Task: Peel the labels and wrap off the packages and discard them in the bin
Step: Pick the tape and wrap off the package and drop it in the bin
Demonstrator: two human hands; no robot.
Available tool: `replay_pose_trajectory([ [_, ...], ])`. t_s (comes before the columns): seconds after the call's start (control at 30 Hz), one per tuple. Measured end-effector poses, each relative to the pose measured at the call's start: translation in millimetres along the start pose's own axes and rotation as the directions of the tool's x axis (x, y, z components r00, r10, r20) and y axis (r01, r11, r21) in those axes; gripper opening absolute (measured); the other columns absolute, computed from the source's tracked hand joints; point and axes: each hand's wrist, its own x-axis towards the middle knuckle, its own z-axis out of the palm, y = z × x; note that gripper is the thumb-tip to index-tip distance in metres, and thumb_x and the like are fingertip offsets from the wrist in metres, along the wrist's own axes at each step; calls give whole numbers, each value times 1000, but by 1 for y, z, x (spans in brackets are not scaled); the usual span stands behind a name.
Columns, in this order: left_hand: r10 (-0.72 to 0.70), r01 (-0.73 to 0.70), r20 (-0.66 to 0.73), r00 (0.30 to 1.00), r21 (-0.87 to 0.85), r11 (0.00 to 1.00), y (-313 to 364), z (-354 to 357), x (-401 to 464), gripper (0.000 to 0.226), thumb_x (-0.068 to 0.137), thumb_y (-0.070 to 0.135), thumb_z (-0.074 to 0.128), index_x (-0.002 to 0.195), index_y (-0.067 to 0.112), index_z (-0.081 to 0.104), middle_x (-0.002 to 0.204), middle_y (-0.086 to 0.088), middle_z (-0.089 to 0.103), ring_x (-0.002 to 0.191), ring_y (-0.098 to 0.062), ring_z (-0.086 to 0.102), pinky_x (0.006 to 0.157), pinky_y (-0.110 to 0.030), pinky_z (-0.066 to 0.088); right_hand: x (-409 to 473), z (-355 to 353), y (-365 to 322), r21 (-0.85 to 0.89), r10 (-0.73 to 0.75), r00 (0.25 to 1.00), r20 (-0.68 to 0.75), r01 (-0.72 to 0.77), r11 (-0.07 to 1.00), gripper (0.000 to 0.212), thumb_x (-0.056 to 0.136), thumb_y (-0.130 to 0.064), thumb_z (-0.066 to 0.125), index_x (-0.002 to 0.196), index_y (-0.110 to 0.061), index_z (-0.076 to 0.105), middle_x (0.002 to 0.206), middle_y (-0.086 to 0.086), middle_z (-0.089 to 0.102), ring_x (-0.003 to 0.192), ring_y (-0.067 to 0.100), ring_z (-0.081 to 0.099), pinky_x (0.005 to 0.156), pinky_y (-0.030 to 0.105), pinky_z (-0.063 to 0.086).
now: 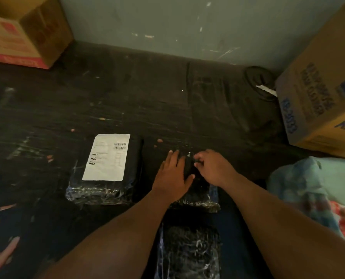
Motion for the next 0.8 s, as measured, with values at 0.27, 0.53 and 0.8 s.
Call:
replay_pose_trajectory([
  [0.27, 10, -10, -9, 1000, -13, 1000, -11, 18, 3, 86, 101, 64, 32, 162, 20, -11, 168, 0, -26, 152, -17, -28, 125, -40, -5, 45, 12, -3, 29, 17, 994, -110, -14, 999, 24, 98, -24, 55, 115, -20, 71, 117, 4, 61, 103, 21, 63, 92, 34, 51],
  [0.53, 6, -6, -6, 1000, -1, 1000, -11, 21, 5, 88, 100, 65, 33, 163, 20, -9, 168, 0, -25, 152, -16, -30, 125, -39, -7, 64, 3, 0, 272, 138, 990, 41, -144, 951, 15, 94, -22, 63, 84, -29, 71, 95, -6, 72, 89, 10, 65, 80, 26, 48],
  [0.8, 2, -2, -8, 1000, -9, 1000, -9, 18, 3, 87, 100, 63, 35, 163, 20, -6, 169, -1, -23, 152, -15, -28, 124, -38, -8, 70, -11, -15, 44, 79, 988, 136, -86, 995, 21, 95, -19, 56, 88, -22, 76, 94, 1, 74, 90, 16, 67, 83, 30, 52],
])
